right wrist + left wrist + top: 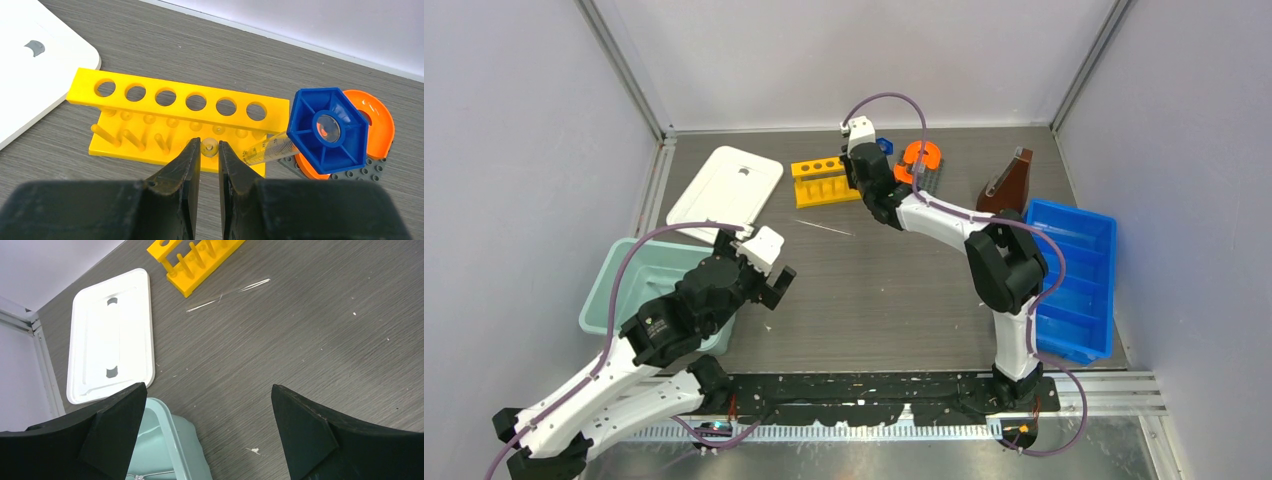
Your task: Organize the chemistry lab equipment
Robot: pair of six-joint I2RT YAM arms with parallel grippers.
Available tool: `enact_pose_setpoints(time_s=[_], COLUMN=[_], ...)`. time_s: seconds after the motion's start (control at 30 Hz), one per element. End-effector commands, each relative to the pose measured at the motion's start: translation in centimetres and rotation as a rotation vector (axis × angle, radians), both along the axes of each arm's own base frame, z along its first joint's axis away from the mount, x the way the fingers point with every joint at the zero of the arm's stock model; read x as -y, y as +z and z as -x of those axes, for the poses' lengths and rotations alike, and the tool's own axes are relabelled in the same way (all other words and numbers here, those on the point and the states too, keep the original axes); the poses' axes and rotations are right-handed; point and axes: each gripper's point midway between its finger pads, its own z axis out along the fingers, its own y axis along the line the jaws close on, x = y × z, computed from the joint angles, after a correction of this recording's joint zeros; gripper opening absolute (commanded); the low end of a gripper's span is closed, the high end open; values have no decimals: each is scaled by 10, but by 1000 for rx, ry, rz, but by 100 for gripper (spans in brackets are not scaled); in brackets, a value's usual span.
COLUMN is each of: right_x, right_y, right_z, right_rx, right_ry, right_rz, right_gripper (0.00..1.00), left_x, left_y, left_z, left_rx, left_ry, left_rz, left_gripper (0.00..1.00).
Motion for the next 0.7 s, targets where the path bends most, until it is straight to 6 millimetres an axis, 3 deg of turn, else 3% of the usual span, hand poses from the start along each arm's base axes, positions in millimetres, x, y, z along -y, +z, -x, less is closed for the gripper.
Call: enact_pose_setpoints(time_s=[0.0,0.4,0.67], right_x=[1,13,13], right_y=[27,19,3], right_z=[-14,-20,-21], right_rx=[87,86,57], right_ry=[-34,-51,-49], right_rz=[-40,-12,-10], right_gripper=[19,19,19], left_x=[5,7,7], left_y=[8,5,4], left_z=[-3,-4,-4], left_rx=[26,16,14], left_ry=[-10,-14,-14], left_rz=[31,20,19], left_gripper=[100,100,100])
